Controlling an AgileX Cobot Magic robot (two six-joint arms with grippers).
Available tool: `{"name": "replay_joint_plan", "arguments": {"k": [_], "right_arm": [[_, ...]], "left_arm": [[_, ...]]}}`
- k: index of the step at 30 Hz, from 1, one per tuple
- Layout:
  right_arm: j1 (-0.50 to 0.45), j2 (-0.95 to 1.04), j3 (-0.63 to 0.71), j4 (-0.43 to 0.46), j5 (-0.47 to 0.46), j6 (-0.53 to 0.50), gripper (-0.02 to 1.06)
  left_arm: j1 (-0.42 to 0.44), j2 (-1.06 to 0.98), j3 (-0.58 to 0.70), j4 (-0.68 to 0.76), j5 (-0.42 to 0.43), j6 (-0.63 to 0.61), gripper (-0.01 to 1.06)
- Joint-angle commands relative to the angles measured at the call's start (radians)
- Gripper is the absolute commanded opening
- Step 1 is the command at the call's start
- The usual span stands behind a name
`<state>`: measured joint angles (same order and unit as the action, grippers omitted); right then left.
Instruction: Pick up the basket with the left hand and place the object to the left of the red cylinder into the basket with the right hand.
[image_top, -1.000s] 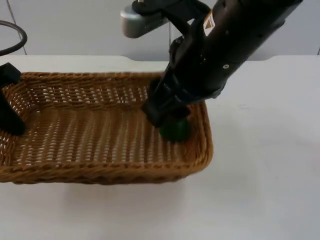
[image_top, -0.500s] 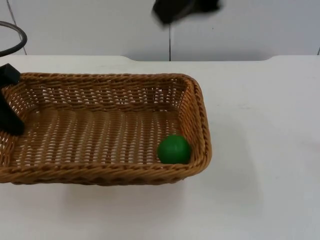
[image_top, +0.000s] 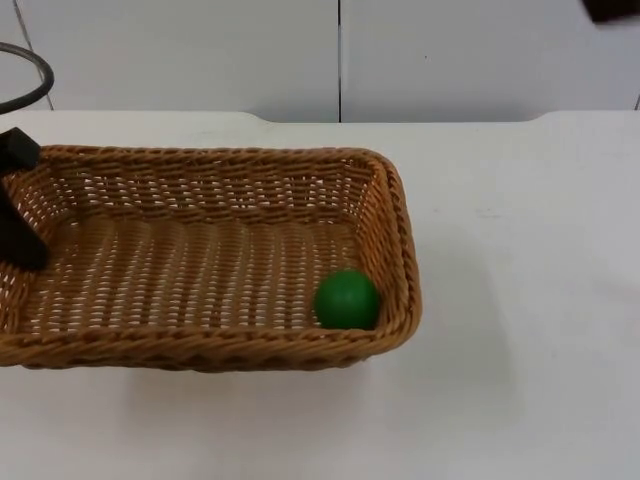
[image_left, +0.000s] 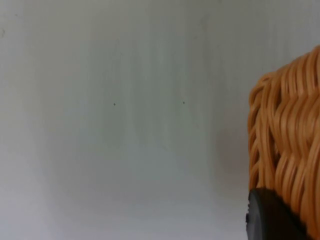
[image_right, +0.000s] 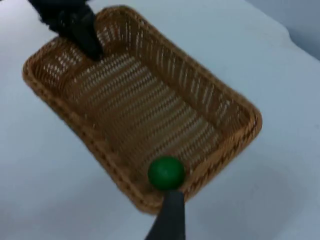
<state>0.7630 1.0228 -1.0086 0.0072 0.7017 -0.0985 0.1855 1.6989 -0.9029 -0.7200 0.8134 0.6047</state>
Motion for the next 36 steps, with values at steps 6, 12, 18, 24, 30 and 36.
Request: {"name": "replay_joint_plan", "arguments": {"k": [6, 12, 18, 24, 30, 36], "right_arm": [[0.003, -0.146, 0.124, -0.007, -0.007, 0.008, 0.72], [0.003, -0.191, 0.135, -0.013, -0.018, 0.008, 0.72], [0.003, -0.19, 0.135, -0.013, -0.018, 0.008, 0.72], [0.003, -0.189, 0.135, -0.013, -0.018, 0.006, 0.72], [0.003, -0.189, 0.135, -0.013, -0.009, 0.006, 0.72], [0.003, -0.189, 0.135, -0.013, -0.006, 0.006, 0.72]], "left_arm": [[0.0, -0.012, 0.002, -0.048, -0.019, 0.0, 0.0], [-0.079, 0.024, 0.0, -0.125, -0.112, 0.003, 0.0], [-0.186, 0.152, -0.026, -0.219, -0.244, 0.045, 0.0], [-0.247, 0.319, -0.138, -0.236, -0.251, 0.062, 0.0], [-0.26, 0.436, -0.208, -0.24, -0.248, 0.062, 0.05], [-0.26, 0.436, -0.208, -0.234, -0.247, 0.062, 0.45]]}}
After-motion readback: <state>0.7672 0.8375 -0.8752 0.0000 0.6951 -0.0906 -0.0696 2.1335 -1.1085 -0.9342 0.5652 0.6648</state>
